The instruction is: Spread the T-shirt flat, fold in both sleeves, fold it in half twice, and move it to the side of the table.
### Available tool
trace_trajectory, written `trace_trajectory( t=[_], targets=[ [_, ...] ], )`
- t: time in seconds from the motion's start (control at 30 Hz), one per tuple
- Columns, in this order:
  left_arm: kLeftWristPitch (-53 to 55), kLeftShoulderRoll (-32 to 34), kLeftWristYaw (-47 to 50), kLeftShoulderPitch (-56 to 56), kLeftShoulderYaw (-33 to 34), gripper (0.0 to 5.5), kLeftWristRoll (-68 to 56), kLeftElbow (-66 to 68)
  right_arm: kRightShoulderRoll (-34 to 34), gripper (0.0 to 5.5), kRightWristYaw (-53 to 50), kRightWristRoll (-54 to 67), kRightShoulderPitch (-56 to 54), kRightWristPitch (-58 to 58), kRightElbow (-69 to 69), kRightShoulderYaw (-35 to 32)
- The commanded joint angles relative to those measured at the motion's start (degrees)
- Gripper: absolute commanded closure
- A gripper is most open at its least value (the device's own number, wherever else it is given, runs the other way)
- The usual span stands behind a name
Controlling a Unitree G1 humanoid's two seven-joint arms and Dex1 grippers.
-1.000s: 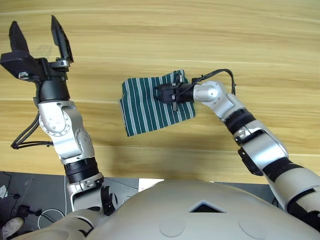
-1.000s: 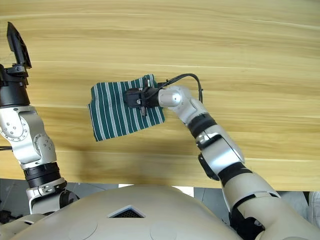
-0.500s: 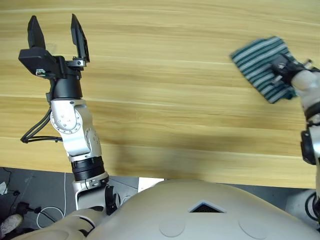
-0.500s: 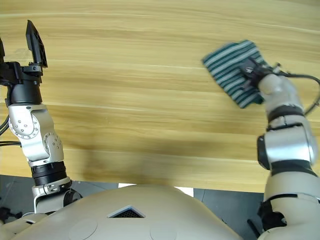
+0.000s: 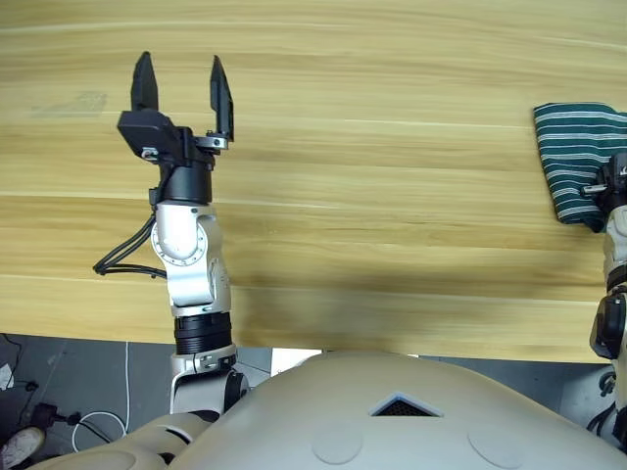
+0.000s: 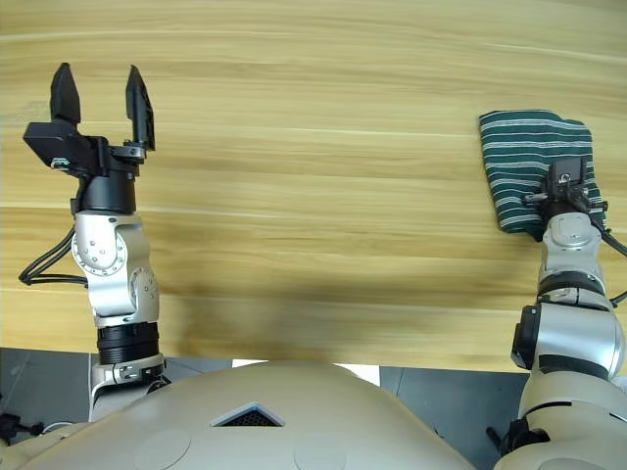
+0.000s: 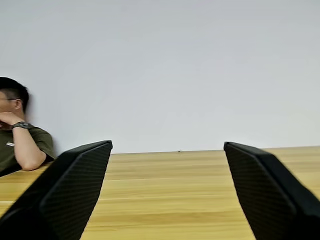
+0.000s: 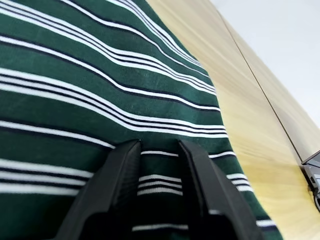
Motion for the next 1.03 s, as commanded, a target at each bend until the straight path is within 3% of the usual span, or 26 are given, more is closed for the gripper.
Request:
trace_trajectory(
  t=[0.03,0.17,0.23,0.33,0.43,0.53,0.73,1.03],
  targets=[
    [-0.8,0.0,0.2,-0.3,0.0,1.36,0.8,0.5,-0.3,4.12,-2.4,0.2,-2.4,-5.6,-1.0,-2.0],
    [-1.1,-0.4,1.8,-1.1,0.2,1.36,1.8,-2.3,-0.2,4.12,-4.7,1.8,-3.4,-17.4,-9.9,-4.7],
    [-0.8,-1.1,3.4,-2.6,-0.3,1.36,2.9,-4.2,3.0,4.12,-6.2,2.7,0.2,-22.1,-22.9,-5.7],
    [-0.6,-2.8,4.4,-5.0,-3.9,1.36,6.4,-3.2,13.5,4.12,-5.8,6.6,5.6,-24.3,-39.5,-3.1],
    [-1.0,-4.1,4.8,-8.4,-6.8,1.36,9.3,3.6,25.0,4.12,-2.7,12.9,8.7,-23.7,-44.6,0.1],
    [-3.3,-5.2,5.4,-9.1,-7.5,1.36,9.9,8.7,30.6,4.12,0.3,15.4,11.7,-23.9,-49.0,2.0],
    [-10.0,-4.5,8.0,-3.1,-8.8,1.36,15.3,9.3,32.0,4.12,3.5,14.5,13.9,-22.7,-51.9,1.5],
    [-12.5,-4.9,11.0,-4.0,-7.1,1.36,15.1,9.5,32.3,4.12,3.2,15.4,14.7,-18.1,-52.2,-2.4]
  ],
)
